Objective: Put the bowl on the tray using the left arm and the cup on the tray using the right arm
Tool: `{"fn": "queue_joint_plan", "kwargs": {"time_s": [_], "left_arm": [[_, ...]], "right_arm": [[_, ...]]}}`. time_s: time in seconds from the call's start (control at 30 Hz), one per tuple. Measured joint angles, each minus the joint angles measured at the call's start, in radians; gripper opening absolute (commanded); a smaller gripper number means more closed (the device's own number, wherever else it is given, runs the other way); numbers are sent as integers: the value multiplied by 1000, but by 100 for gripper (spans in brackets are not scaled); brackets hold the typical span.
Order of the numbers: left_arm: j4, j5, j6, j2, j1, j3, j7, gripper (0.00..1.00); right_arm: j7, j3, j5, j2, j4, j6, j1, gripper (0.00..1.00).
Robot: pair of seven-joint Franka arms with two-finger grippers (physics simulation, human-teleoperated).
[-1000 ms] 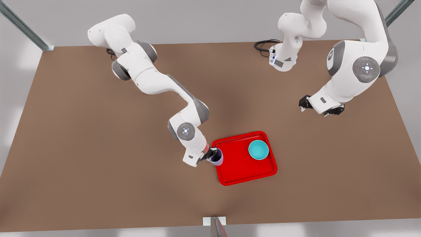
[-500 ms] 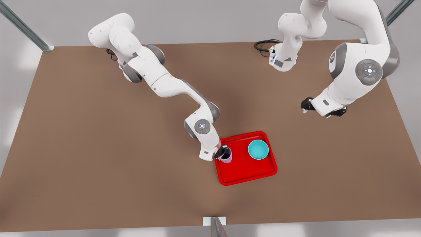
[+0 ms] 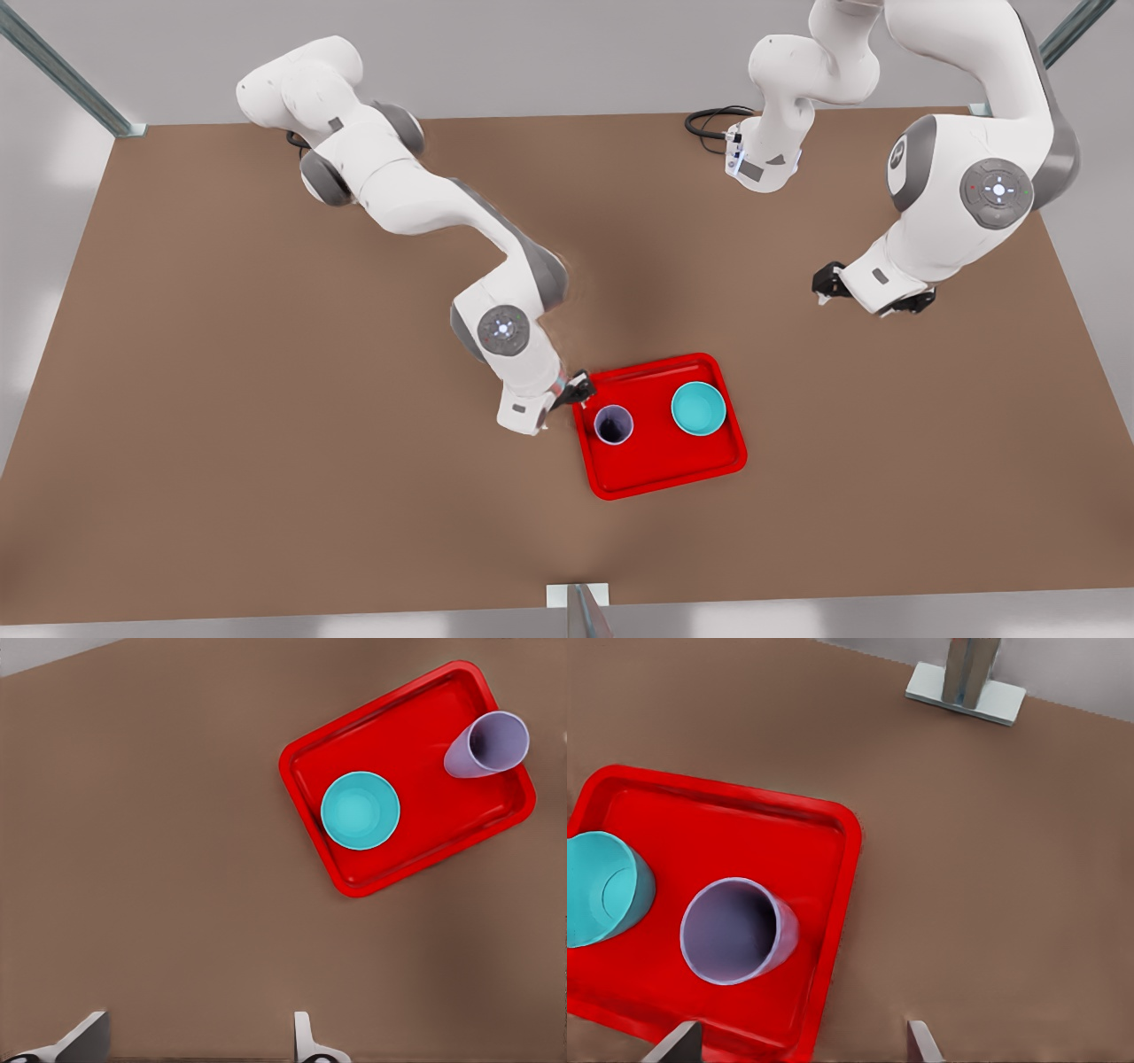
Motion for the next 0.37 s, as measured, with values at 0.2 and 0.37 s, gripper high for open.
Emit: {"fn": "queue_joint_plan", "kwargs": {"time_s": [0.2, 0.37], "left_arm": [[32, -7, -25, 20, 0, -1, 0, 100], [32, -8, -33, 27, -1, 0, -1, 100]], "right_arm": [[-7, -91, -65, -735, -742, -207, -343, 100], [-99, -119, -111, -807, -808, -302, -387, 97]]}}
